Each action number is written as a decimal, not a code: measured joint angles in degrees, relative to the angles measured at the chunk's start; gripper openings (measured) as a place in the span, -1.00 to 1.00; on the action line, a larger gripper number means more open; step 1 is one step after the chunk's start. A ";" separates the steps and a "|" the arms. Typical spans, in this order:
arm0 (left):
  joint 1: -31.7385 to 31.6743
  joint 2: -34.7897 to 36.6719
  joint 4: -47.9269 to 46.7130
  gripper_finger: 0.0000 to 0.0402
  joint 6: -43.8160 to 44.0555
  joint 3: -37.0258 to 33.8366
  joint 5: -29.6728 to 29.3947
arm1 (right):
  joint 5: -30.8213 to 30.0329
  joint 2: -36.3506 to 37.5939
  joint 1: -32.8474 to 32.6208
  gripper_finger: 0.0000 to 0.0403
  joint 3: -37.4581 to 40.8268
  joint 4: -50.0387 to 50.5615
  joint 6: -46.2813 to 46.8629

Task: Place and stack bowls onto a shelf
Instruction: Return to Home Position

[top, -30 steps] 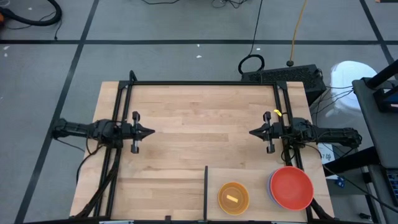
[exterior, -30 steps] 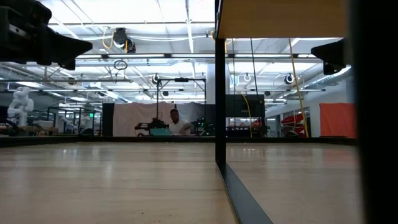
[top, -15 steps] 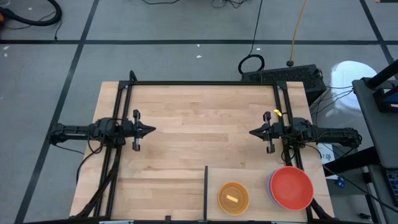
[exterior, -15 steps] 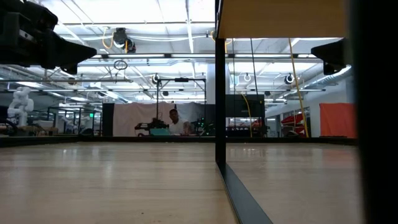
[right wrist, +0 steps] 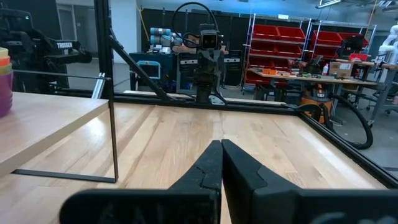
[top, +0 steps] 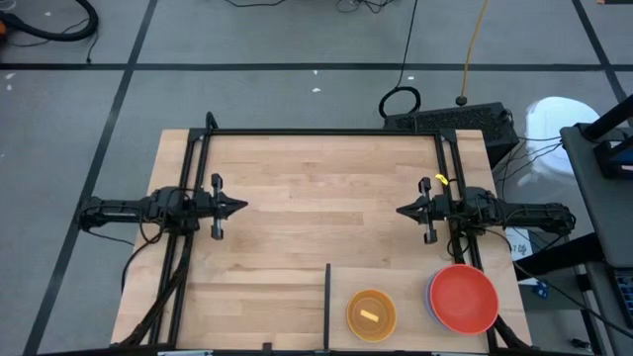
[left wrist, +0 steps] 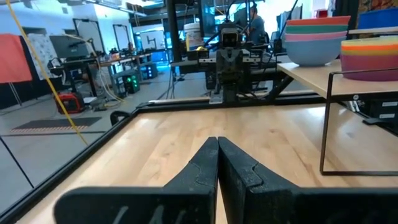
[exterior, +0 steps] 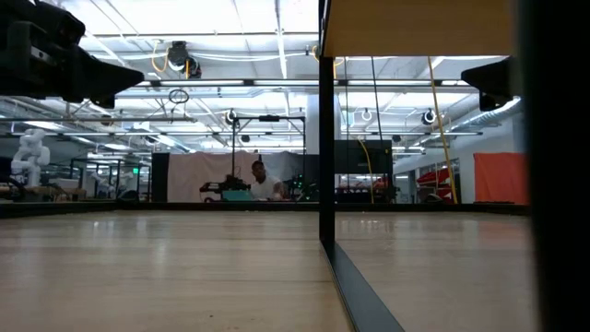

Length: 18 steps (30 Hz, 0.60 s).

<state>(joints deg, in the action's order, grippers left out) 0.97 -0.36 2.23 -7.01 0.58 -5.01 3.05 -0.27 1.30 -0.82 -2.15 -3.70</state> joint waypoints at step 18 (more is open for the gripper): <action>0.00 0.00 0.86 -0.96 0.00 -0.02 -0.05 | 0.02 0.00 0.00 -1.00 0.00 -0.04 0.00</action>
<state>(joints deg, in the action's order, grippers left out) 0.97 -0.36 3.09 -7.01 0.56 -5.06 3.07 -0.27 1.30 -0.82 -2.20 -3.70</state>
